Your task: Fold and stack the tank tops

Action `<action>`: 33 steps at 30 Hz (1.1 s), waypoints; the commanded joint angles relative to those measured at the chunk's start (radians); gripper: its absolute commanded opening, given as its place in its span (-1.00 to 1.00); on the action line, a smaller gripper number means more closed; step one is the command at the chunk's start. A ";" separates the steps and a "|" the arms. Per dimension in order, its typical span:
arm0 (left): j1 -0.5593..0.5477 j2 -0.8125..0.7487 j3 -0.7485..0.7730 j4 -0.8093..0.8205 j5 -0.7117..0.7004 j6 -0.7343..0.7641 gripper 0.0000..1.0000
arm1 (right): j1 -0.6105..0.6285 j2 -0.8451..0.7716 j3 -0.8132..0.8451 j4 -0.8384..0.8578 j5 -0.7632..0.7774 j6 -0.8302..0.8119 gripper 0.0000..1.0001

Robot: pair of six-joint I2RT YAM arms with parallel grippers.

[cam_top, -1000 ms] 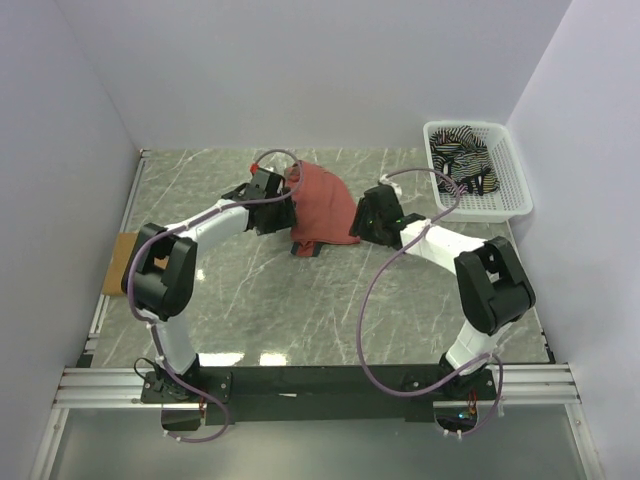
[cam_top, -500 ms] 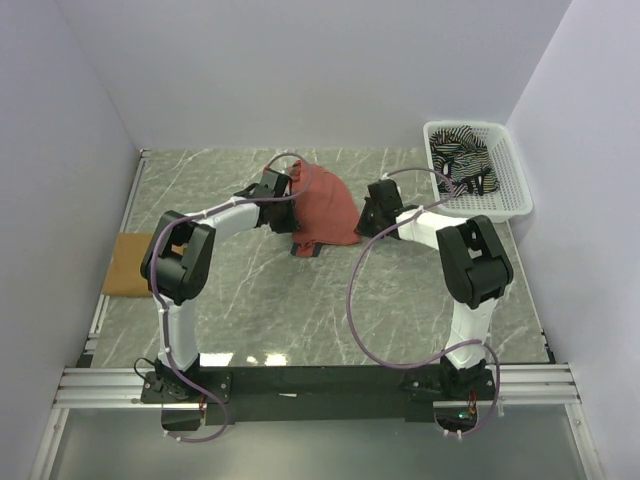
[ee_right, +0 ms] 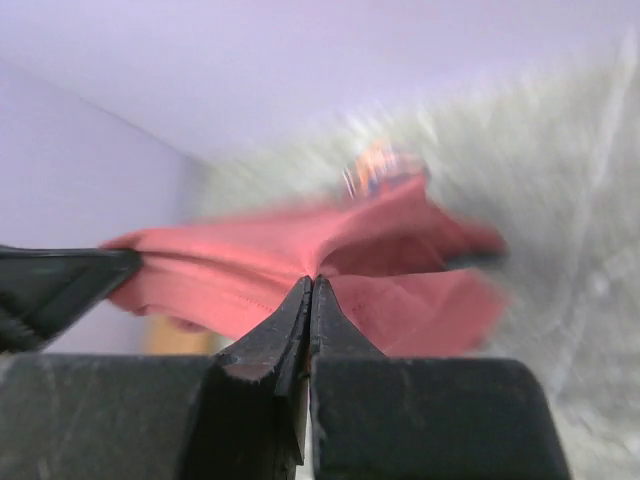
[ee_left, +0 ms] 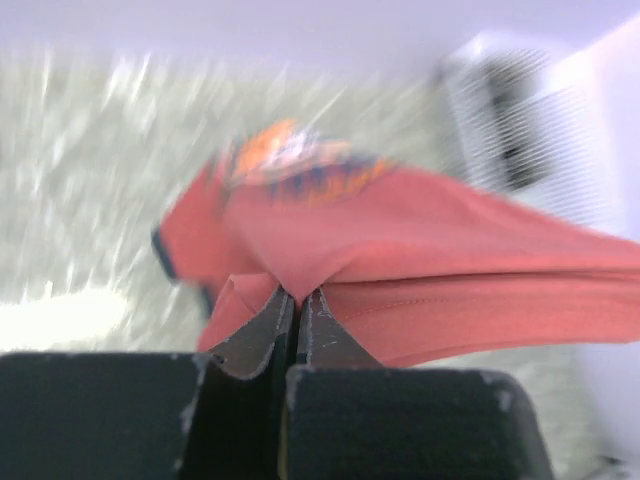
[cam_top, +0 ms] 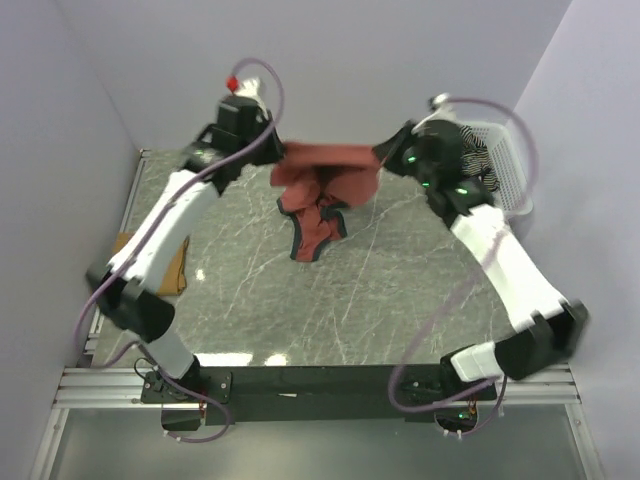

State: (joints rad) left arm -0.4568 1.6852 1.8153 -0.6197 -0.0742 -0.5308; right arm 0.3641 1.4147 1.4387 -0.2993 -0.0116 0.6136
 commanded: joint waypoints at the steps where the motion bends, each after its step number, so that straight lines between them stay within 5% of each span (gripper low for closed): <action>1: -0.020 -0.163 0.153 -0.123 -0.041 0.075 -0.99 | -0.011 -0.150 0.132 -0.110 0.058 -0.032 -1.00; 6: -0.065 -0.280 0.251 -0.095 -0.012 0.069 -0.99 | -0.010 -0.237 0.301 -0.176 0.015 -0.058 -1.00; 11: -0.065 -0.360 0.194 0.061 -0.094 0.066 -0.99 | -0.010 -0.203 0.400 -0.166 -0.017 -0.083 -1.00; 15: -0.014 -0.311 0.155 0.224 -0.131 0.092 -0.99 | -0.040 -0.103 0.433 -0.083 -0.022 -0.117 -1.00; 19: 0.101 -0.135 0.202 0.437 0.048 0.078 -0.99 | -0.114 0.106 0.581 0.011 -0.114 -0.100 -1.00; 26: 0.184 0.249 0.824 0.552 0.330 0.054 -0.99 | -0.139 0.406 1.130 0.000 -0.145 -0.100 -1.00; 30: 0.185 0.020 0.534 0.795 0.355 0.087 -0.99 | -0.139 0.206 0.902 0.167 -0.133 -0.110 -1.00; 33: 0.190 -0.054 0.412 0.758 0.353 0.129 -0.99 | -0.139 0.092 0.669 0.210 -0.125 -0.121 -1.00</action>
State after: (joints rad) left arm -0.2890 1.8294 2.2620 -0.0635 0.2768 -0.4679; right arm 0.2443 1.6962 2.2200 -0.2668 -0.1905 0.5323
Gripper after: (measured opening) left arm 0.025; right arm 0.007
